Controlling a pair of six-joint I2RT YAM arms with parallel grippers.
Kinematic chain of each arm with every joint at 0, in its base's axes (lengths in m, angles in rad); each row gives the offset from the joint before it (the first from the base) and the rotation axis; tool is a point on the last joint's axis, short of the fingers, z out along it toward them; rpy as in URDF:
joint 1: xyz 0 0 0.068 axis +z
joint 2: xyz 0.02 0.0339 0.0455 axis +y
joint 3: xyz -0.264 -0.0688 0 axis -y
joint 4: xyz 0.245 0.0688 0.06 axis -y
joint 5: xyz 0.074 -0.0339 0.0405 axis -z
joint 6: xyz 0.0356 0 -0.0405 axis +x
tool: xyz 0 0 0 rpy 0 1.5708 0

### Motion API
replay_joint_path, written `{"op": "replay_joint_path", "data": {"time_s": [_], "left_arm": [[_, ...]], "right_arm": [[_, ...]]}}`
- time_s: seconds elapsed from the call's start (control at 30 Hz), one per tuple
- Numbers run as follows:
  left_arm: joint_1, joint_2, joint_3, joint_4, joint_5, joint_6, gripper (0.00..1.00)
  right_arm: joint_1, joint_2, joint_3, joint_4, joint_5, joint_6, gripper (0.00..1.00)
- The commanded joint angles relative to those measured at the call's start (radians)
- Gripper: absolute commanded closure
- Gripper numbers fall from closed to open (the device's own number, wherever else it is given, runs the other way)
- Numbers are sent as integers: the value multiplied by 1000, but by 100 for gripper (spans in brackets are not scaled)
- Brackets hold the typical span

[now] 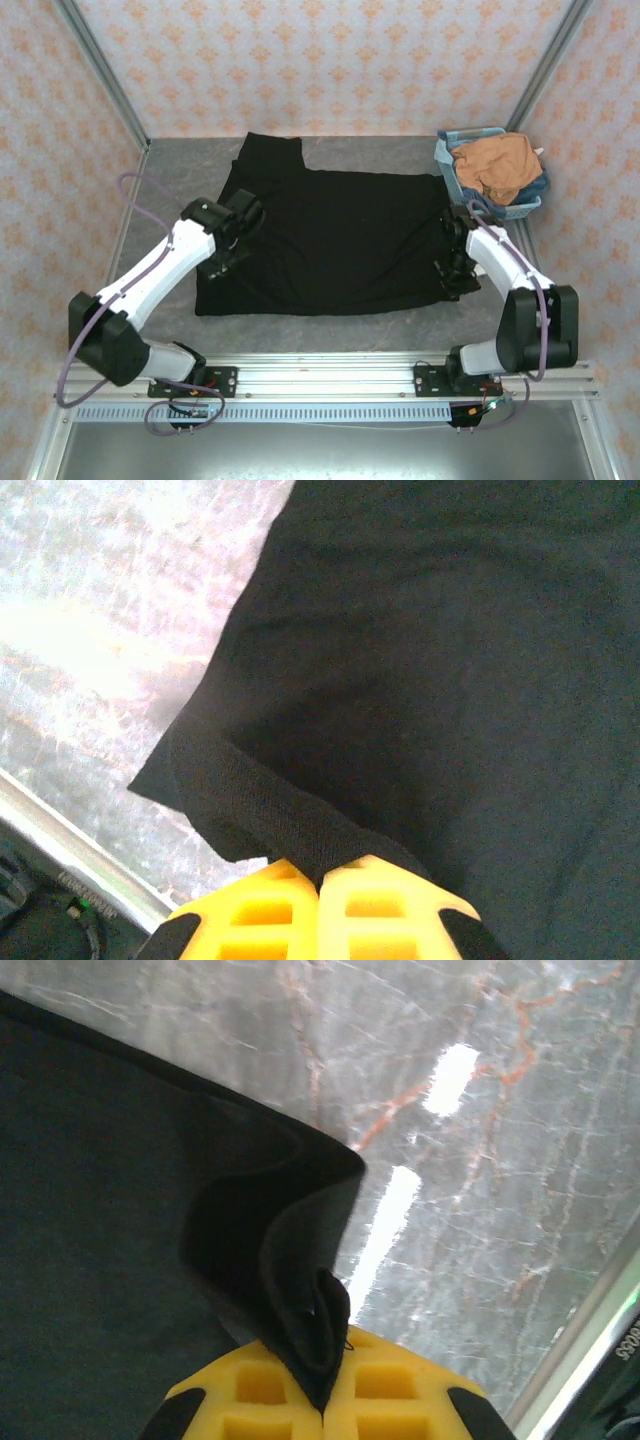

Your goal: Fold and stack the t-shirts

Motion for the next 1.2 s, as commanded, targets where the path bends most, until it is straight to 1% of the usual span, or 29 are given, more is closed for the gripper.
{"op": "replay_joint_path", "data": {"time_s": [0.0, 0.23, 0.37, 0.57, 0.73, 1.17], "left_arm": [[18, 70, 85, 49, -66, 137, 100], [53, 215, 197, 68, -118, 245, 100], [61, 273, 244, 51, -154, 267, 100], [86, 294, 286, 59, -198, 280, 100], [95, 315, 321, 62, -217, 298, 100], [115, 359, 374, 81, -250, 316, 100]], "right_arm": [[-11, 51, 59, 8, 55, 6, 100], [-14, 129, 117, 20, 70, 24, 100], [-18, 146, 132, 24, 85, 33, 100], [-31, 158, 141, 14, 118, 42, 100], [-51, 162, 146, 32, 116, 47, 100], [-54, 240, 230, 53, 109, 38, 100]]}}
